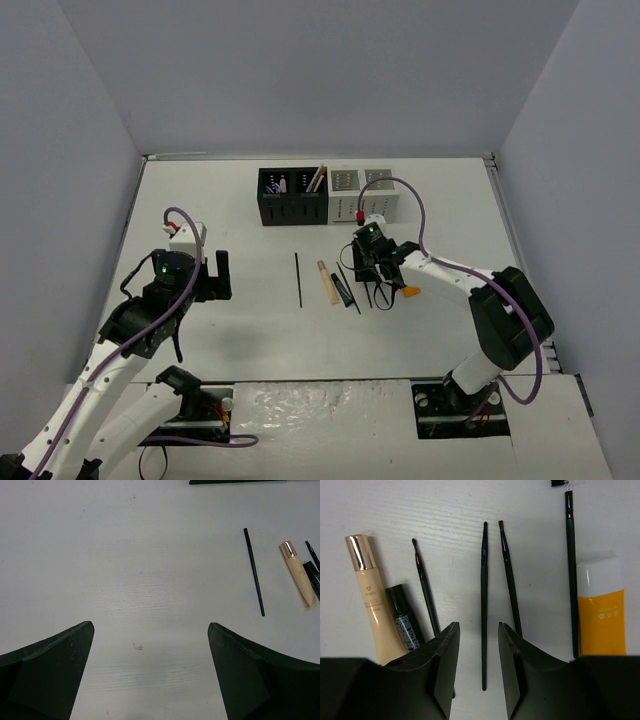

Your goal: Organize the makeup

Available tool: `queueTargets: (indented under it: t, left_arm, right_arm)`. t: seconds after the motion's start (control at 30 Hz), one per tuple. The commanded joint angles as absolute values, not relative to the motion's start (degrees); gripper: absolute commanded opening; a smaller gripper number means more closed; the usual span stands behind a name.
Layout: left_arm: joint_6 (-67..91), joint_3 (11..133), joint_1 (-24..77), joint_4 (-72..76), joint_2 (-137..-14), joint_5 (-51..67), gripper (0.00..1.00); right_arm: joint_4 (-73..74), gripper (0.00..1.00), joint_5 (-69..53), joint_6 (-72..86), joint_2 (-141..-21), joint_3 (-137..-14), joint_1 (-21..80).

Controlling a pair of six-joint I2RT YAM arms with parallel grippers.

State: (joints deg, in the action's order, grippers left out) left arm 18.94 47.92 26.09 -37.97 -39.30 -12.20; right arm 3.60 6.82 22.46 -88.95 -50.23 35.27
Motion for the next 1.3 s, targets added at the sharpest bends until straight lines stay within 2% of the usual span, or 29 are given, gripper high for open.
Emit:
queueTargets:
  t: [0.0, 0.33, 0.63, 1.03, 1.27]
  left_arm:
    - [18.87, 48.60, 25.29, -37.57, -39.00, -14.74, 0.97]
    - [18.81, 48.43, 24.87, -37.35, -38.41, -14.68, 0.97]
    - [18.63, 48.34, 24.26, -37.18, -38.41, -14.24, 0.97]
    - [18.64, 48.24, 23.71, -36.83, -38.49, -14.06, 0.97]
    - [18.63, 48.16, 23.38, -36.89, -38.58, -13.82, 0.97]
  right_arm:
    - [3.89, 0.32, 7.32, 22.15, -92.75, -54.05, 35.48]
    - [4.07, 0.22, 6.57, 21.68, -101.17, -57.94, 35.33]
    - [4.13, 0.00, 6.50, 20.82, -102.73, -57.78, 35.28]
    - [3.96, 0.00, 10.27, 15.89, -84.05, -66.44, 37.28]
    - [-9.95, 0.00, 13.78, 11.57, -80.97, -71.56, 33.17]
